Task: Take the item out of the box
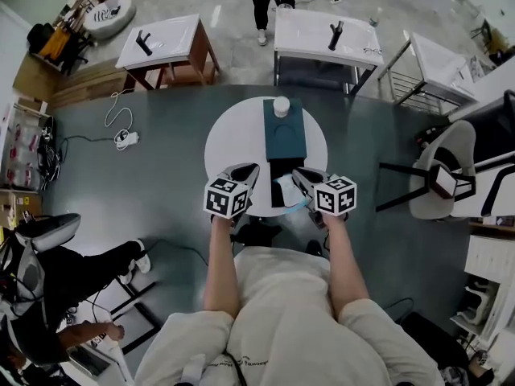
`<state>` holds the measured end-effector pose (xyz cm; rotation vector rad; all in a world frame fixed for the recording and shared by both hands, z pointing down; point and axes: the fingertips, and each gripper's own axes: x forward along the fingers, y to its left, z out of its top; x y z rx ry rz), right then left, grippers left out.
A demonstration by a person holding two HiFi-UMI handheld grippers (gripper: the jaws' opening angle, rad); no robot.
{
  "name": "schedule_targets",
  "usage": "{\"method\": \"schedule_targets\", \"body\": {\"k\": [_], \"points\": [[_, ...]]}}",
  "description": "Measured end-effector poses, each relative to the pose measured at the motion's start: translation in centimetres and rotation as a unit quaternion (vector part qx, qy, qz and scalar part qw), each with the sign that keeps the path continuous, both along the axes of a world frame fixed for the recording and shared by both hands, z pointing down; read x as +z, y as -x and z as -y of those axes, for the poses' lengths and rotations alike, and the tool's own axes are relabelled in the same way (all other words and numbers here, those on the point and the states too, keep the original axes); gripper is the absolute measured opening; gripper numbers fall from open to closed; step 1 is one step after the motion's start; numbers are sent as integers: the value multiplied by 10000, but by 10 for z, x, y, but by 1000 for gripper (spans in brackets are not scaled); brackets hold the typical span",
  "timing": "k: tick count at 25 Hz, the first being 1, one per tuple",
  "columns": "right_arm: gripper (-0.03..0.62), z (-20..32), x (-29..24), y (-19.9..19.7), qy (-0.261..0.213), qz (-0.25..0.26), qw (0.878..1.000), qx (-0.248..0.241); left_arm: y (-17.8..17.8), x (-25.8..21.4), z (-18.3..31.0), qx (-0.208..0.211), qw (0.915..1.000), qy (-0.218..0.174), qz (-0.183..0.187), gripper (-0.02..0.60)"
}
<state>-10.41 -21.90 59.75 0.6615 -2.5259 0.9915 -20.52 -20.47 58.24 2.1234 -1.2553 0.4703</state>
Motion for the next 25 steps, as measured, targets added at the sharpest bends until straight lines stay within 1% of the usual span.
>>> {"method": "schedule_targets", "body": {"k": [2, 4, 5, 8, 10, 14, 16, 19, 22, 25], "points": [[35, 6, 6, 13, 143, 64, 9996, 237, 5, 8, 5, 340, 9994, 100, 32, 21], [35, 11, 8, 29, 203, 102, 9990, 382, 11, 17, 8, 558, 9983, 193, 0, 21], [35, 13, 10, 35, 153, 3, 9992, 377, 15, 21, 10, 617, 9978, 219, -26, 21], [35, 11, 22, 44, -143, -609, 9978, 221, 22, 32, 15, 684, 9973, 255, -116, 21], [35, 8, 31, 43, -163, -802, 9963, 252, 25, 37, 18, 723, 9969, 269, -150, 21], [35, 6, 45, 30, 166, -708, 9962, 473, 22, 46, 21, 746, 9965, 289, -230, 21], [35, 11, 48, 23, 237, -691, 9958, 548, 19, 47, 25, 751, 9963, 305, -281, 21], [35, 24, 39, 23, 260, -503, 9955, 764, 12, 49, 26, 895, 9949, 389, -238, 21], [35, 25, 44, 32, 163, -694, 9959, 565, 9, 53, 23, 963, 9941, 428, -244, 21], [37, 18, 53, 39, 290, -615, 9963, 517, 12, 59, 22, 831, 9949, 459, -341, 21]]}}
